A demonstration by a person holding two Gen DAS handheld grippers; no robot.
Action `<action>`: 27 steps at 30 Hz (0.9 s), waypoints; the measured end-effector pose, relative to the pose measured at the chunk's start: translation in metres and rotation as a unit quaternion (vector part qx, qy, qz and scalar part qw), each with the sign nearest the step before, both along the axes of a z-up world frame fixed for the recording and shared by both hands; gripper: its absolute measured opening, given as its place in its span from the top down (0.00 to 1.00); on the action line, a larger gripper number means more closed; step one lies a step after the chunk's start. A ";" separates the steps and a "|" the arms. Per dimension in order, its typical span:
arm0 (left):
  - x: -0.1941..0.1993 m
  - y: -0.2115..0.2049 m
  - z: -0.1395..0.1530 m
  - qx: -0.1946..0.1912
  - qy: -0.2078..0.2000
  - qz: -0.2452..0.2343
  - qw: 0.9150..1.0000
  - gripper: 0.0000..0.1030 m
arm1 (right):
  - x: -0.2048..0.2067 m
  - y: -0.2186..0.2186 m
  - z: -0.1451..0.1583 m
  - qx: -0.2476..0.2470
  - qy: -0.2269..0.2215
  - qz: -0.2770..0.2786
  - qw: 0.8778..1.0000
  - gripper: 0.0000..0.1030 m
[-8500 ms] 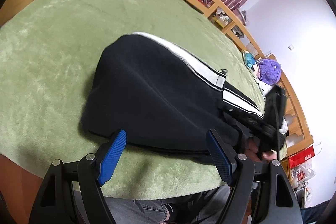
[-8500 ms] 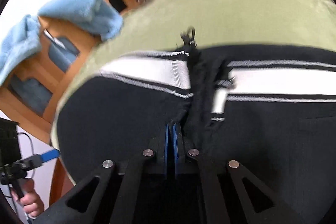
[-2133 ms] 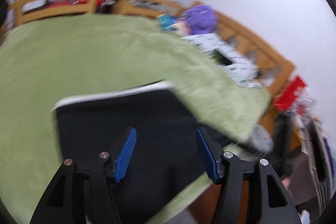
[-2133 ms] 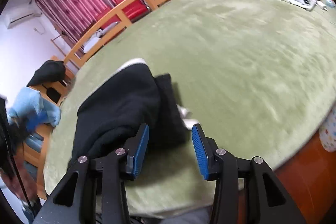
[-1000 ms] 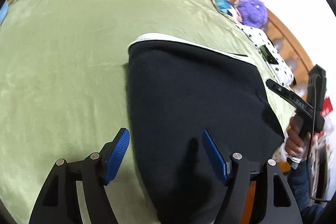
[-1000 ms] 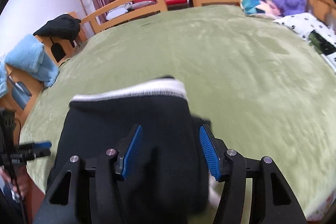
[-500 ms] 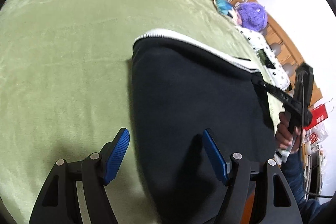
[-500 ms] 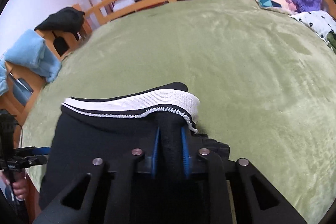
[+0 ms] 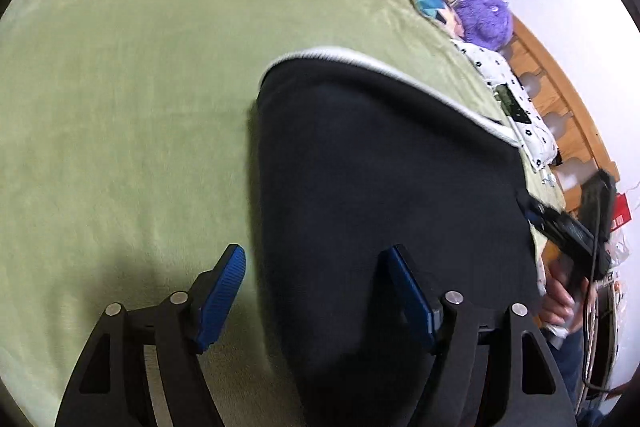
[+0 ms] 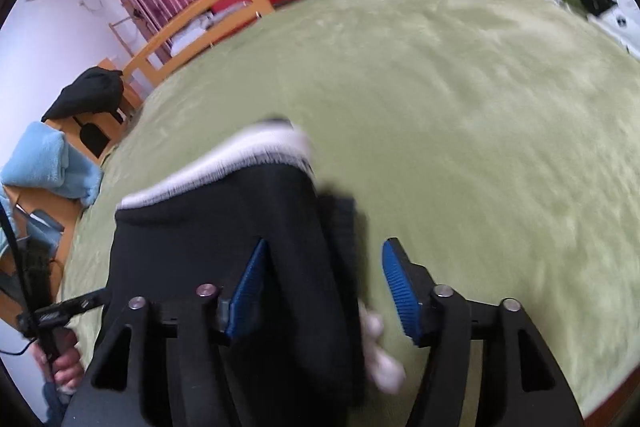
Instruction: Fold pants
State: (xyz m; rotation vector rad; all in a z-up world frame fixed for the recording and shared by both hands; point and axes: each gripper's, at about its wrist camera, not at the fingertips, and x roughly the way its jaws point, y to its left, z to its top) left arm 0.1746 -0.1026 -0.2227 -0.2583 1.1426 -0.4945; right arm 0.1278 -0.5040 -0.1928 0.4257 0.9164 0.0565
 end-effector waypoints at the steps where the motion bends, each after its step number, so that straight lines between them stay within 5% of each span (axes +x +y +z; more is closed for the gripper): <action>1: 0.000 0.000 -0.004 -0.001 0.001 0.003 1.000 0.25 | -0.004 -0.001 -0.005 0.013 0.018 0.007 1.000 0.41; 5: 0.003 -0.004 -0.017 -0.026 0.013 0.009 1.000 0.24 | -0.019 -0.005 -0.029 0.091 0.048 0.014 0.995 0.37; 7: 0.007 -0.009 -0.020 -0.036 0.012 0.008 0.999 0.26 | -0.017 -0.008 -0.041 0.114 0.053 0.005 0.992 0.23; 11: 0.012 -0.014 -0.017 -0.047 0.012 0.016 0.999 0.52 | -0.001 -0.007 -0.052 0.144 0.051 -0.002 0.988 0.17; 14: 0.009 -0.006 -0.005 -0.055 -0.010 0.013 0.998 0.75 | 0.007 0.011 -0.051 0.137 0.046 0.005 0.989 0.34; 16: 0.009 0.003 0.002 -0.080 -0.010 0.015 0.997 0.80 | 0.004 0.013 -0.045 0.125 0.035 -0.013 0.991 0.57; 18: 0.006 0.007 0.015 -0.086 -0.025 0.007 0.996 0.82 | -0.006 0.013 -0.029 0.138 0.005 -0.023 0.990 0.70; 23: 0.015 0.035 0.061 -0.084 -0.069 0.016 0.994 0.84 | 0.008 0.049 0.018 0.112 -0.029 -0.007 0.993 0.75; 27: 0.025 0.107 0.094 -0.071 -0.091 0.054 0.992 0.84 | 0.030 0.103 0.028 0.148 -0.035 0.047 0.987 0.76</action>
